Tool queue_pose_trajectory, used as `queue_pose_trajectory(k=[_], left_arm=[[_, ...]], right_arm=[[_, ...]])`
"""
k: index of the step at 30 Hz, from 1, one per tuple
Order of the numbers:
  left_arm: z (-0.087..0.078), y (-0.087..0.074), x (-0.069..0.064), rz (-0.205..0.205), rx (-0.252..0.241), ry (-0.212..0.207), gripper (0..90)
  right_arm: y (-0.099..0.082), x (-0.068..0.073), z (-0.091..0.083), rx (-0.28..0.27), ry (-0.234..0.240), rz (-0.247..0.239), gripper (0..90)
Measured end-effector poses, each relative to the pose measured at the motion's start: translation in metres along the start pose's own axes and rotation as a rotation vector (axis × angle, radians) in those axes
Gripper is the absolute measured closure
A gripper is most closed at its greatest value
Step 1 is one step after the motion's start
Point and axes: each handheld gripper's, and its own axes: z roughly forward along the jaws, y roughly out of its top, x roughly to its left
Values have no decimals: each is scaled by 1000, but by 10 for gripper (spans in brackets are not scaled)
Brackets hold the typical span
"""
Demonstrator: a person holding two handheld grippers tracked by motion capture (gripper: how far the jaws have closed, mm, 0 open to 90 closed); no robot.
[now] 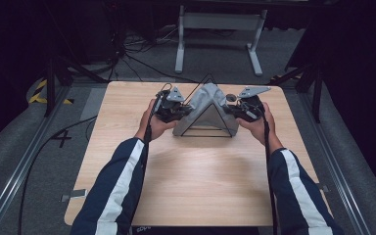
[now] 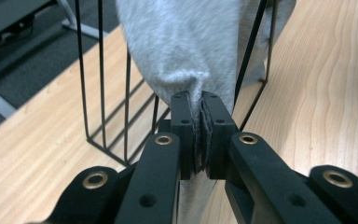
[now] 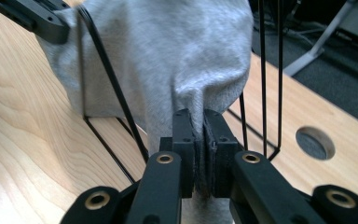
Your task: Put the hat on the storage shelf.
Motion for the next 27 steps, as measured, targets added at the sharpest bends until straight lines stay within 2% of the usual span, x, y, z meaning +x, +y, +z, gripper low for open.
queue_pose_trajectory(k=[1, 7, 12, 18, 21, 27], left_arm=[[2, -1, -1, -7, -3, 0, 852], [16, -11, -1, -2, 55, 3, 853], [22, -18, 1, -24, 60, -3, 853], [29, -26, 1, -54, 51, -4, 854], [28, -25, 1, -51, 52, -1, 853], [15, -24, 2, -43, 39, 20, 838]], right_arm=[[-3, -1, 3, 8, -1, 8, 847], [-17, -4, 15, 51, -7, 30, 847], [-25, -7, 20, 44, 0, 63, 846], [-29, -7, 23, 44, -7, 71, 844], [-29, -6, 23, 45, -12, 66, 841], [-25, -3, 14, 42, -24, 49, 825]])
